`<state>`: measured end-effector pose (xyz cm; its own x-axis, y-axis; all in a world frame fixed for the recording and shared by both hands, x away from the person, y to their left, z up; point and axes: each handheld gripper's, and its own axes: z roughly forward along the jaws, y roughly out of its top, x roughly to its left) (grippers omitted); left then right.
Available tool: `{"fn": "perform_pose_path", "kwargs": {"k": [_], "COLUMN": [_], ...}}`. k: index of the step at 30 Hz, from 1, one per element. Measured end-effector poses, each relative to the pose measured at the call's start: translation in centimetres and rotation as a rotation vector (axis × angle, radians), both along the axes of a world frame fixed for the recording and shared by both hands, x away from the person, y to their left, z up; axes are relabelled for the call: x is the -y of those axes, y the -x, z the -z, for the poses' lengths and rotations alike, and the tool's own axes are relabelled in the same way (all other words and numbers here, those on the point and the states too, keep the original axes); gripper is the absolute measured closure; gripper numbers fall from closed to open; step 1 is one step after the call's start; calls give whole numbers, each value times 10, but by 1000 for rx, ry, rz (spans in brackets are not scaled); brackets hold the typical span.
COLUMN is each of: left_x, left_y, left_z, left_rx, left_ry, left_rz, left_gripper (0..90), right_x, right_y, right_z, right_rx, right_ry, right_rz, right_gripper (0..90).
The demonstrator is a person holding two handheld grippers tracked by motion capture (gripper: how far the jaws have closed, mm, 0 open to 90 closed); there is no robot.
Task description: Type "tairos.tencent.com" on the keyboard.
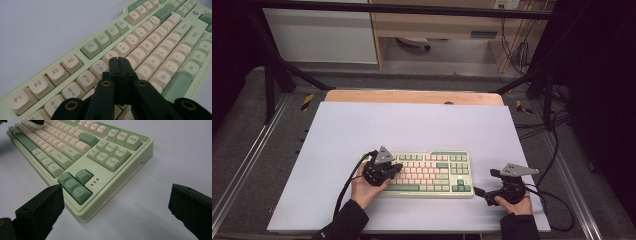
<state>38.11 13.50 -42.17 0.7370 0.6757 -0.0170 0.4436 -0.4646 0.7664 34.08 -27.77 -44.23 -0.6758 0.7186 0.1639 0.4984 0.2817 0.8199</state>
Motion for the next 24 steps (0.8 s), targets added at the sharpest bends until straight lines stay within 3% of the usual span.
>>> {"fn": "perform_pose_path", "kwargs": {"k": [17,24], "left_x": [-8,-9], "left_y": [-3,-2], "left_z": [6,6], "left_rx": [-17,-20], "left_ry": [-21,-9], "left_rz": [-18,-12], "left_gripper": [900,900], "right_x": [0,0], "right_y": [0,0], "right_z": [0,0], "right_rx": [1,0], "right_ry": [4,0], "right_rz": [-2,-1], "right_gripper": [7,7]}}
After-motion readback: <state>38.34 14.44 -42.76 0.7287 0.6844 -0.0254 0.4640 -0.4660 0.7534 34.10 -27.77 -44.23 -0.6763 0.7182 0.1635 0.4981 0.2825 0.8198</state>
